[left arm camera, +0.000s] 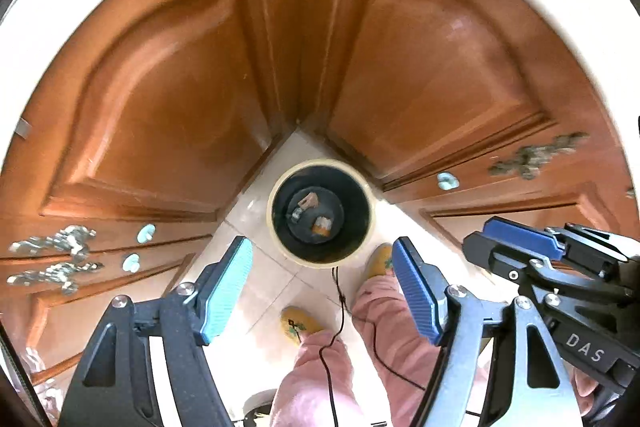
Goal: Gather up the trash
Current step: 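Raise both tools back toward the remaining trash on the counter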
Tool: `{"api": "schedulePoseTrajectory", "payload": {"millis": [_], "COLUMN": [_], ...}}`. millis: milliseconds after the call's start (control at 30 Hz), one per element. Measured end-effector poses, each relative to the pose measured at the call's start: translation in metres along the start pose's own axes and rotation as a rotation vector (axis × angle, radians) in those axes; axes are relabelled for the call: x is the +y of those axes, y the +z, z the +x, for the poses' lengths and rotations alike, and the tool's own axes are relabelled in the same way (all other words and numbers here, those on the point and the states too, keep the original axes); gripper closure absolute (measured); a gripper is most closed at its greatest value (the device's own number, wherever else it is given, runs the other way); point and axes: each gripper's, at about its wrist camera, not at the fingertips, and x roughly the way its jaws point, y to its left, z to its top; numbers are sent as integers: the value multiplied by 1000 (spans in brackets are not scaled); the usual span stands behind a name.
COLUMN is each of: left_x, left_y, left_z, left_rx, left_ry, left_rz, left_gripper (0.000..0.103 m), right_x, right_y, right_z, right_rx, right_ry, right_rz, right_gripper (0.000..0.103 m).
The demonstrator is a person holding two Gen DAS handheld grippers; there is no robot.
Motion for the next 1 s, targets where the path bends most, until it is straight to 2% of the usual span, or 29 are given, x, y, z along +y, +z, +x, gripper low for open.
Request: {"api": "schedulePoseTrajectory", "payload": {"millis": [300,467,567,700,833,1000], "left_x": [-52,-78,-92,-107,-122,-148], "left_y": [23,42,56,71,85,114], "left_z": [-112,-167,-195,-223,-245,-258], "left_rx": [-176,-289,-347,-410,-459,-474], "left_ry": [-28,-46,-60,-80,-97,-87], "left_rz": [145,223,245,263,288,335], "left_gripper": [32,27,26,26,23,23], "right_x": [13,13,9,4,0,-8], "right_y": [-3,-4,-3,3,14,32], "right_z": [-113,-180,-214,-253,-271,-292], "right_rx": [-187,-312,-385,-461,-486,-523], "right_ry": [-26,-73,-83,-95,-135,-184], "right_rz": [1,7,20,34,29,21], "right_gripper": [78,65,65,65,64,64]}}
